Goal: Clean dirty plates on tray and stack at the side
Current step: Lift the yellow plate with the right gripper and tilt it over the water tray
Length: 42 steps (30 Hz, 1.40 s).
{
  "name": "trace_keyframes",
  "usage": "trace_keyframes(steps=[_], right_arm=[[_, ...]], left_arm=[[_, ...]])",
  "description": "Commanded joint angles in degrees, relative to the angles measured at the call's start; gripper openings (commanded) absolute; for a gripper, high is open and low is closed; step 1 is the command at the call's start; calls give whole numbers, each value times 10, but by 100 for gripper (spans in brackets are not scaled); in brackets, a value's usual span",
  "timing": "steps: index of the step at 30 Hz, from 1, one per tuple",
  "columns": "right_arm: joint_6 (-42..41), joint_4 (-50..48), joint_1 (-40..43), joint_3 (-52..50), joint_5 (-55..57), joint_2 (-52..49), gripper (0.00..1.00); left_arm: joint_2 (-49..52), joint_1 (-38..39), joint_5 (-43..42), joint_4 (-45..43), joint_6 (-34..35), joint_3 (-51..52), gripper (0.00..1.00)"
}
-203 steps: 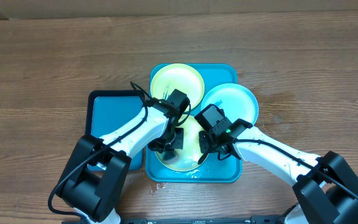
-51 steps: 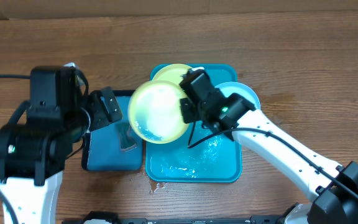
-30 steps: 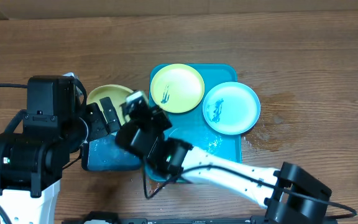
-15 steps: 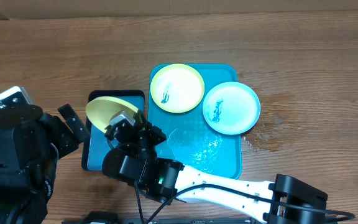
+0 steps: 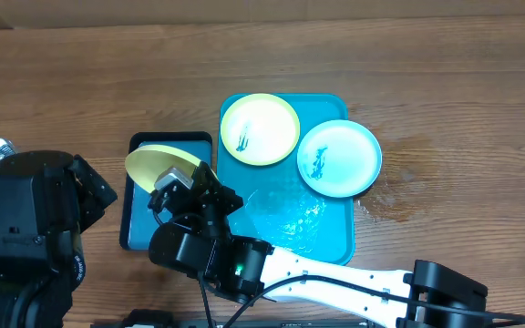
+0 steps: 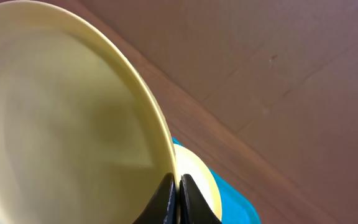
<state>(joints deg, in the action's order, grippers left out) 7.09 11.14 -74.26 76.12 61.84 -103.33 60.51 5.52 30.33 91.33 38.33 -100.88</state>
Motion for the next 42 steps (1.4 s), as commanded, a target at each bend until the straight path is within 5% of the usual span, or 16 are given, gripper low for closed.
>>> trace_keyframes(steps=[1, 15, 38, 42], right_arm=[[5, -6, -3, 16, 15, 24, 4], [157, -141, -16, 16, 123, 24, 4], [151, -171, -17, 15, 117, 24, 4], [18, -148, 22, 11, 113, 24, 4]], left_arm=[[2, -3, 11, 0, 26, -6, 100], [2, -4, 11, 1, 26, -6, 100], [2, -4, 11, 2, 26, -6, 100], [2, -4, 11, 1, 26, -6, 100]])
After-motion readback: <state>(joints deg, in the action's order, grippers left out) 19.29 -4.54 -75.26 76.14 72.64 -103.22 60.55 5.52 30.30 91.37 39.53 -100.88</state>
